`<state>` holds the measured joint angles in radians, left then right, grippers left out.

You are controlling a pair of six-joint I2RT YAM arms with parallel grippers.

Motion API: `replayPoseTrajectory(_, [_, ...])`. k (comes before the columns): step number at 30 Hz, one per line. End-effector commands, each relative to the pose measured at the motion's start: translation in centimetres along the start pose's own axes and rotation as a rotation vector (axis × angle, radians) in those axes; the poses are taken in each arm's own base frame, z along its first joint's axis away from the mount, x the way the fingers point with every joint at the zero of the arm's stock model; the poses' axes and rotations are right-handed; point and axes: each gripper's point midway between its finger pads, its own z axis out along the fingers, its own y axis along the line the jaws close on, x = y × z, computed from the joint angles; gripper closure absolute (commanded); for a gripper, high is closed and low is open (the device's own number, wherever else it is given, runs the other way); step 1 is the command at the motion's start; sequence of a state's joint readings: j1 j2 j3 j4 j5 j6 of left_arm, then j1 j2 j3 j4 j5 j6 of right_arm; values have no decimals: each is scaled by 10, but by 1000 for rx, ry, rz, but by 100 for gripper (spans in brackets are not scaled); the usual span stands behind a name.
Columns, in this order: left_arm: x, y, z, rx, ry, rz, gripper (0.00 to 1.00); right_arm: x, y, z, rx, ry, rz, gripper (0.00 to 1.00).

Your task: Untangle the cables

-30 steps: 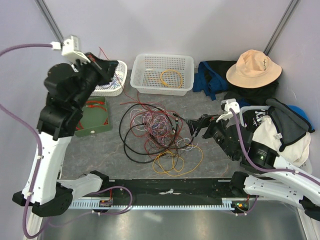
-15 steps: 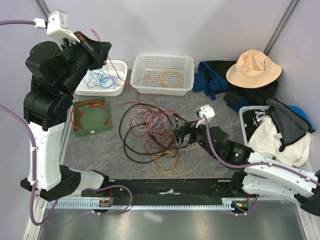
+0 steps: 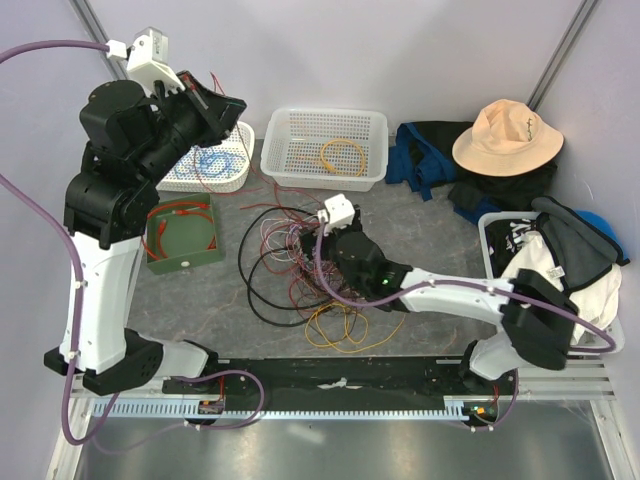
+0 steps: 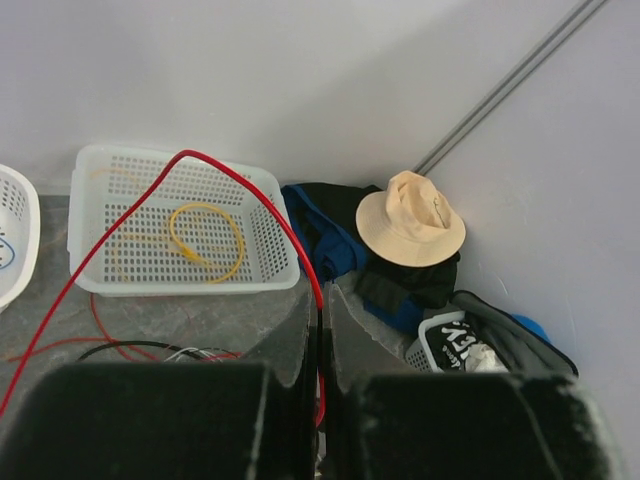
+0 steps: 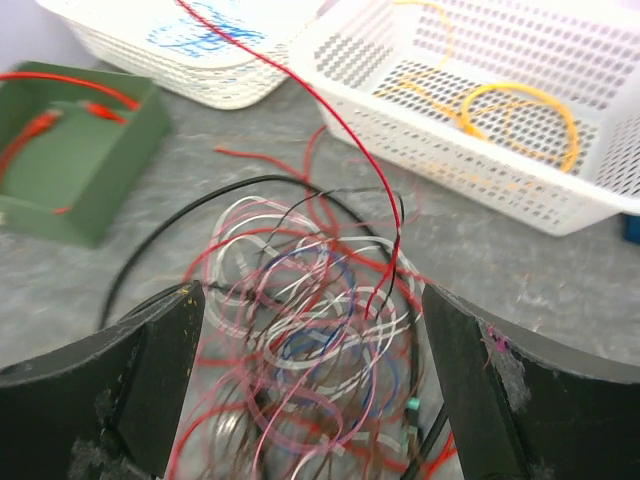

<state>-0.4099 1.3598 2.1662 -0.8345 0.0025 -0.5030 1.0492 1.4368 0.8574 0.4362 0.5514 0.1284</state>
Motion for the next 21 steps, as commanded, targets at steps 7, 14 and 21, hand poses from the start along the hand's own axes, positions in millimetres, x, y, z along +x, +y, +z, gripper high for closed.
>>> replayPoseTrajectory(7, [16, -2, -9, 41, 30, -23, 98, -36, -21, 66, 323, -141, -131, 2])
replayPoseTrajectory(14, [18, 5, -17, 23, 17, 6, 98, -37, -24, 92, 346, -89, -160, 54])
replayPoseTrajectory(21, [30, 17, -17, -12, 19, 0, 98, -86, -28, 41, 263, -116, -14, 100])
